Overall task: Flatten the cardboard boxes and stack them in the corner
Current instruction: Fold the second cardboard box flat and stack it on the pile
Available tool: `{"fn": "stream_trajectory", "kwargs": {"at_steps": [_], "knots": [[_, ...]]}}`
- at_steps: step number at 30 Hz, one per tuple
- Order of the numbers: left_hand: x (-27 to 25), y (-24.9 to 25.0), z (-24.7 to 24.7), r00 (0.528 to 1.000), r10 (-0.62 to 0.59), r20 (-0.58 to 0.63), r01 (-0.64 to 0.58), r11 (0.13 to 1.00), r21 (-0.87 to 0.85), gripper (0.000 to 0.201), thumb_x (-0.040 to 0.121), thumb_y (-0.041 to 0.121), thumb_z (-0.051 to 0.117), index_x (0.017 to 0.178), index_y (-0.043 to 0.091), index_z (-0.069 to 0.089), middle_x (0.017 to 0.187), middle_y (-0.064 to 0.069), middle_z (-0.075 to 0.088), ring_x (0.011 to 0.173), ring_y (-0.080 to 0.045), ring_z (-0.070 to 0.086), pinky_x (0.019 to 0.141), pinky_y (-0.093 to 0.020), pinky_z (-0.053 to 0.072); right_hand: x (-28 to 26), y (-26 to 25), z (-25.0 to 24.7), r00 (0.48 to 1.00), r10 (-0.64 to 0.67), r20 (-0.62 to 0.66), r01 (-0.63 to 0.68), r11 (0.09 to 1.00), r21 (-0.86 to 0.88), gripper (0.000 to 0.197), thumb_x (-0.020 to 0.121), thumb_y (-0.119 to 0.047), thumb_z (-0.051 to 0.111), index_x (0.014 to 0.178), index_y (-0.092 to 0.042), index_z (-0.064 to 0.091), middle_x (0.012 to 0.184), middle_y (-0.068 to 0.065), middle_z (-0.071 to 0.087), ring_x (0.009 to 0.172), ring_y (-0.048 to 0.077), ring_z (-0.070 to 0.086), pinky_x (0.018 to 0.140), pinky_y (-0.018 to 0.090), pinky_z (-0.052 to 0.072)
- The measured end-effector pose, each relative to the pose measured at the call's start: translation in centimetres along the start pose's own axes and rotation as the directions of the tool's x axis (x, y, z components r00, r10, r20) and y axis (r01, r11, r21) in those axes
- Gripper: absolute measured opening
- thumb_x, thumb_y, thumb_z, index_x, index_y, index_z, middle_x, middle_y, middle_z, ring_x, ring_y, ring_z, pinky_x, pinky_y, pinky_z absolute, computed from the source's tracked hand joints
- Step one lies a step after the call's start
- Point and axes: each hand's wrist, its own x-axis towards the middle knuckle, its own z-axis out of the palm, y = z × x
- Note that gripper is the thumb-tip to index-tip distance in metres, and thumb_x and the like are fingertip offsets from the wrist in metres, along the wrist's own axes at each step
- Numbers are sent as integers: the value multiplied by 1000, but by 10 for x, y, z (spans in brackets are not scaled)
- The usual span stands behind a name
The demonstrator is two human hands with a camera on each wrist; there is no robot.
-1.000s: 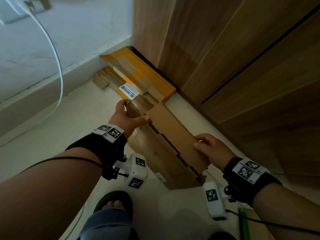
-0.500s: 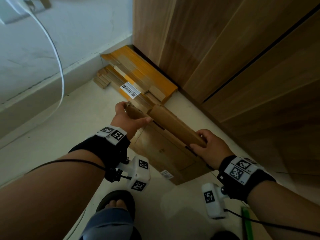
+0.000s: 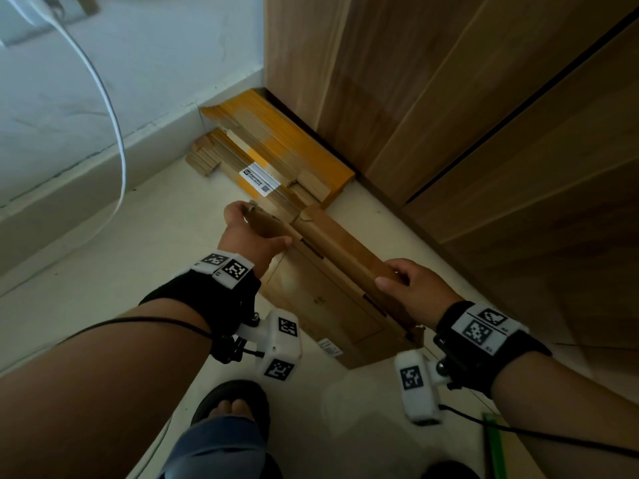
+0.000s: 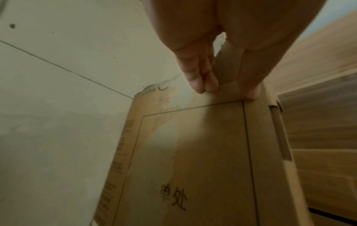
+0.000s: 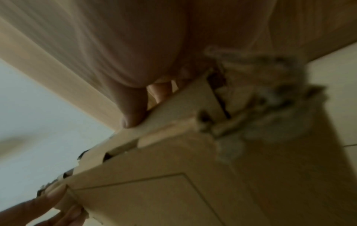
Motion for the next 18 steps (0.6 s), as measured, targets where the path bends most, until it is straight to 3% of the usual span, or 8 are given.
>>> {"fn": "stream_trajectory", "kwargs": {"at_steps": [4,8,12,15,18], "knots": [[1,0,0,1000,-3,-22,3,1000,-21,80,73,25,76,133,22,23,122,-12,63,100,-30,63,77,-36,52,4,-2,0,1000,27,12,-28,998,50,46,83,-36,65,125,-20,53,115,4,62,99,21,61,77,29,50],[3,1,-2,999,-3,-46,1,999,-50,80,74,24,75,134,21,23,125,-12,60,105,-30,61,80,-36,50,3,-3,4,999,13,47,-16,998,68,36,78,-40,68,106,-24,52,107,5,61,92,27,65,81,38,55],[3,-1,-3,999,8,-50,-12,996,-84,79,73,22,76,133,22,25,124,-10,61,99,-25,59,78,-34,49,3,-4,5,998,4,57,-5,1000,16,30,75,-44,69,94,-31,51,120,5,53,102,26,59,84,39,53],[4,-2,-4,998,12,-66,-18,996,-84,80,73,22,76,134,21,24,125,-10,60,100,-25,59,78,-35,50,5,-6,7,999,6,47,-5,1000,-18,36,76,-42,69,102,-25,51,121,2,52,103,22,58,84,36,52],[5,-2,-7,997,8,-82,-16,996,-91,81,72,22,77,134,21,25,125,-10,60,106,-28,60,87,-40,52,1,-11,12,999,-1,45,3,999,-38,40,81,-40,66,111,-21,48,116,0,57,100,18,57,80,29,46]]}}
